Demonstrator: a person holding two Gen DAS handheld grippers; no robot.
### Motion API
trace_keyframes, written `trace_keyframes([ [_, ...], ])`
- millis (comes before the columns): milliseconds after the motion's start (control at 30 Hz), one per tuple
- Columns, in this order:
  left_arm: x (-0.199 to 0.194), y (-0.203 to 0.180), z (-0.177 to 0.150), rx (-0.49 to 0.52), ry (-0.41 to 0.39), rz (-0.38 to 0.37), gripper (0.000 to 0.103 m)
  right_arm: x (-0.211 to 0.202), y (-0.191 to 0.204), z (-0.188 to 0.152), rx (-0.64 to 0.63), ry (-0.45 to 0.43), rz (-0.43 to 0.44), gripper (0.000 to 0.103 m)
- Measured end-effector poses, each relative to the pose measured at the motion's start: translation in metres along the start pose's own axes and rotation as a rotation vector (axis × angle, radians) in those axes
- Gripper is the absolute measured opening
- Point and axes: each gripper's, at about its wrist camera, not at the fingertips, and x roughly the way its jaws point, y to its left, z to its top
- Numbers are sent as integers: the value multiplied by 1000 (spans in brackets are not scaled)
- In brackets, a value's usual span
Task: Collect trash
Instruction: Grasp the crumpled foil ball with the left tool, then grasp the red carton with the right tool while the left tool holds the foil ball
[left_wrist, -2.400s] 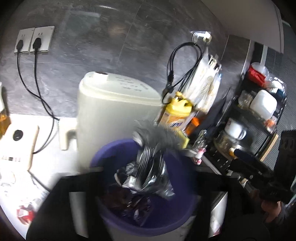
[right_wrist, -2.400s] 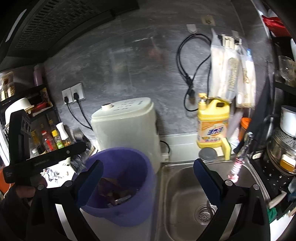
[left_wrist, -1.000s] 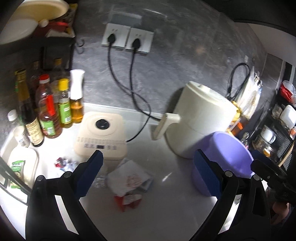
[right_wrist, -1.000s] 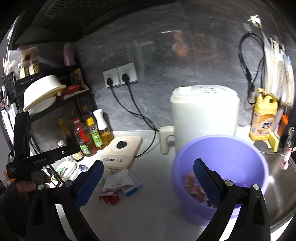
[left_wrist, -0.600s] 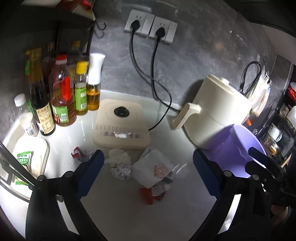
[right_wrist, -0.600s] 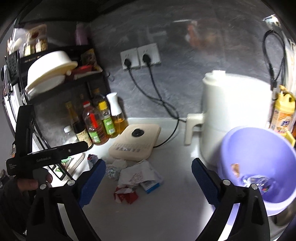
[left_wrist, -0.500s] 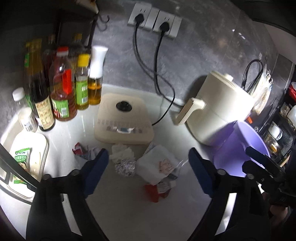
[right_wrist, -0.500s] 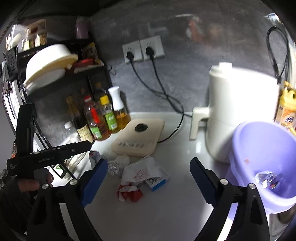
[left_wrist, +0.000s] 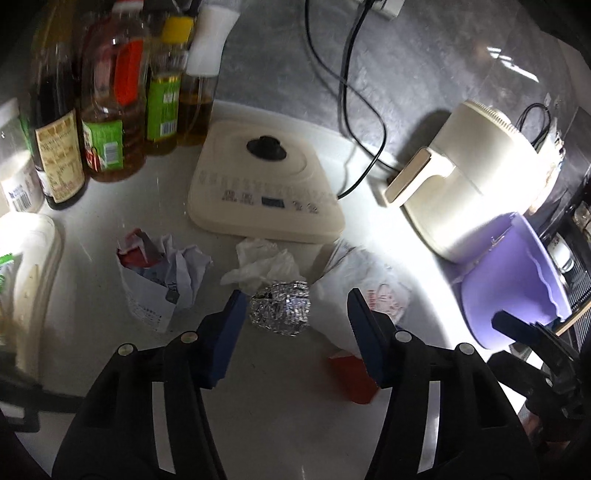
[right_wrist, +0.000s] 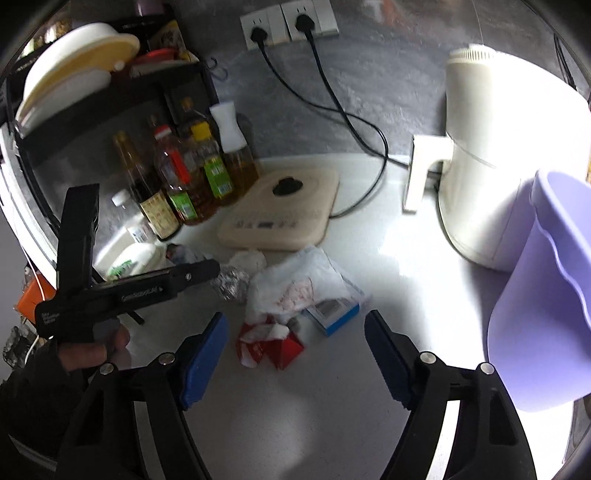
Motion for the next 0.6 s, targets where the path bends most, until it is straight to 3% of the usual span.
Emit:
trace_keyframes([
  [200, 31, 9, -5, -34, 56, 16, 57, 1, -7, -6, 22, 32, -37, 73],
  [267, 37, 13, -9, -56, 65, 11, 50, 1, -7, -7, 24, 38, -41, 73],
  [300, 37, 13, -11, -59, 62, 7, 45, 1, -7, -8, 23, 39, -42, 73],
  [600, 3, 9, -22, -34, 17, -11, 44, 15, 5, -12, 14, 54, -5, 73],
])
